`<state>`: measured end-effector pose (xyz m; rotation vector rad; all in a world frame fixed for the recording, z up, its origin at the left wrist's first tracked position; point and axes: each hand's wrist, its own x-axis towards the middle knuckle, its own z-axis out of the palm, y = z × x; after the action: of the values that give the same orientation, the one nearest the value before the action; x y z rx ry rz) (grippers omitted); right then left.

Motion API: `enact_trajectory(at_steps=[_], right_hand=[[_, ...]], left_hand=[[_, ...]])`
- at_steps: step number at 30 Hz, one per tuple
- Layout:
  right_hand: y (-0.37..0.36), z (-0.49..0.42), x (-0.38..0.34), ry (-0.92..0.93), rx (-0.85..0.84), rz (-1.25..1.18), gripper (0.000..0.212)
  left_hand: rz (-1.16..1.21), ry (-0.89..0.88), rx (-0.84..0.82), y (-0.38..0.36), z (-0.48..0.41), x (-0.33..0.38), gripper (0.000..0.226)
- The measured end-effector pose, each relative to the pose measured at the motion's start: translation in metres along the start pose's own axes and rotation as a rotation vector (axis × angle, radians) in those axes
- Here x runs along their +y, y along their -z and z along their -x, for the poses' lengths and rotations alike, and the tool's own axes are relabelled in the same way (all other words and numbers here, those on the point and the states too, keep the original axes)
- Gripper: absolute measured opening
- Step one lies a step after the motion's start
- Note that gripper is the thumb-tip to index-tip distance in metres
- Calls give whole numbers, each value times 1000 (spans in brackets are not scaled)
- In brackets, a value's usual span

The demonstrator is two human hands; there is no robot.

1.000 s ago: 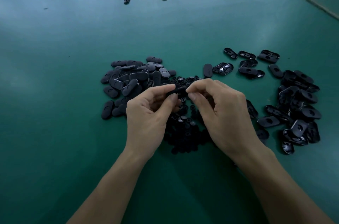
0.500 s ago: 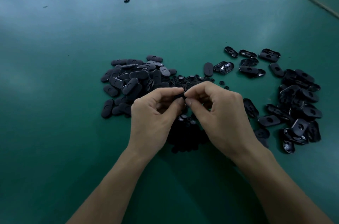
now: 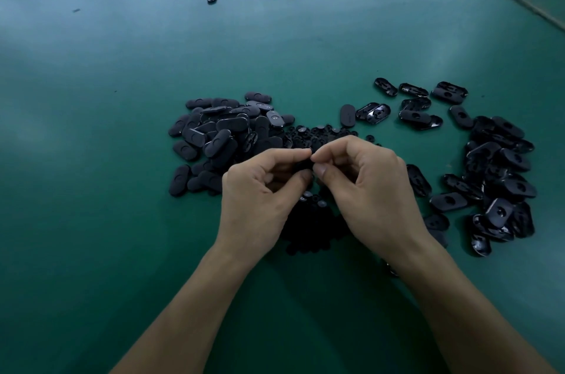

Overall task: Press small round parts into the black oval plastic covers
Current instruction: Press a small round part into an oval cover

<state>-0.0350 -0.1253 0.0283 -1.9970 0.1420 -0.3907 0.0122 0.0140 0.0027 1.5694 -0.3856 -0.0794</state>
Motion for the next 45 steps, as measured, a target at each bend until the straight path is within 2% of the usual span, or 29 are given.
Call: enact_trajectory(at_steps=[12, 21, 31, 45], right_hand=[[2, -5, 3, -37, -40, -80, 18], [0, -4, 2, -45, -34, -114, 21], [-4, 0, -2, -21, 98, -10, 16], [-3, 0, -3, -13, -6, 13, 20]], left_hand=[[2, -13, 28, -1, -1, 4, 33], [20, -12, 60, -1, -1, 5, 26], [-51, -33, 63, -2, 0, 7, 26], [-67, -5, 66, -2, -1, 5, 23]])
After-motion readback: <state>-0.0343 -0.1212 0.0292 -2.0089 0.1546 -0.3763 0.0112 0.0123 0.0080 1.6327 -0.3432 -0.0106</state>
